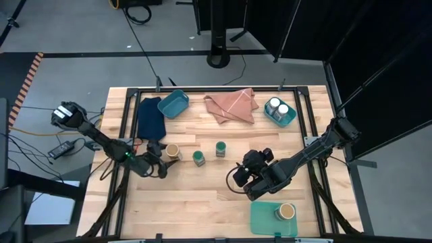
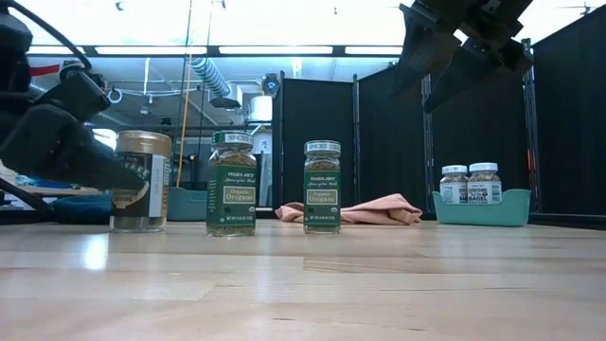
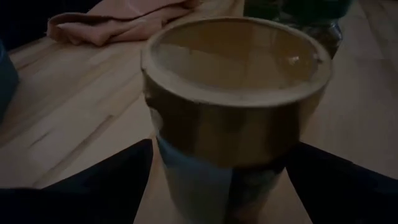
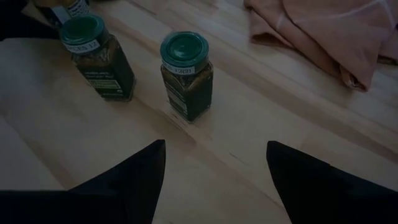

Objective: Sort spices by type
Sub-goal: Put the gold seasoning bottle into the light green bin

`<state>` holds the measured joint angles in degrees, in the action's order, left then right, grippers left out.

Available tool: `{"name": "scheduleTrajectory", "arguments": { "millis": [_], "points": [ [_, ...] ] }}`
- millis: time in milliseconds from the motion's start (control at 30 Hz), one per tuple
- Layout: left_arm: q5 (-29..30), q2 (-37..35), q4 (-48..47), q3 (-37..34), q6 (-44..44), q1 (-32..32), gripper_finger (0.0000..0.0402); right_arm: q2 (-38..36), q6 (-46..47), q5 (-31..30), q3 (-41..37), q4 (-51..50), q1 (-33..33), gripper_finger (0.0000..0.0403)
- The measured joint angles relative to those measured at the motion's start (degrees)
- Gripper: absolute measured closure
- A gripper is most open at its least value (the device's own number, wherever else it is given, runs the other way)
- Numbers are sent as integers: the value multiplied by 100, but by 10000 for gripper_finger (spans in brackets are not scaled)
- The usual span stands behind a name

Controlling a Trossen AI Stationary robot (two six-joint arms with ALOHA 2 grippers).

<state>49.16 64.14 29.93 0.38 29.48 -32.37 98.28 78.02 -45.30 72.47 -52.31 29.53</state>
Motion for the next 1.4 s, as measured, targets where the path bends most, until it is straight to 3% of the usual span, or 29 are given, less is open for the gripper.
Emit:
{"name": "scheduleTrajectory", "arguments": {
  "millis": [600, 933, 1067, 1267, 1400],
  "points": [
    [-150, 0, -21, 0, -69, 538, 41, 0, -25, 0, 0, -2, -47, 117],
    [-191, 0, -16, -2, 75, 764, 134, 0, -25, -162, 0, 77, -47, 117],
    [-235, 0, 36, 2, 118, 796, 137, 0, -78, -376, 0, 186, -47, 117],
    [-559, 5, 37, 278, 138, 801, 135, 0, -803, -453, 111, 472, -149, 117],
    [-862, 4, -8, 551, 65, 801, 131, 0, -1767, -461, 334, 693, -327, 117]
  ]
}}
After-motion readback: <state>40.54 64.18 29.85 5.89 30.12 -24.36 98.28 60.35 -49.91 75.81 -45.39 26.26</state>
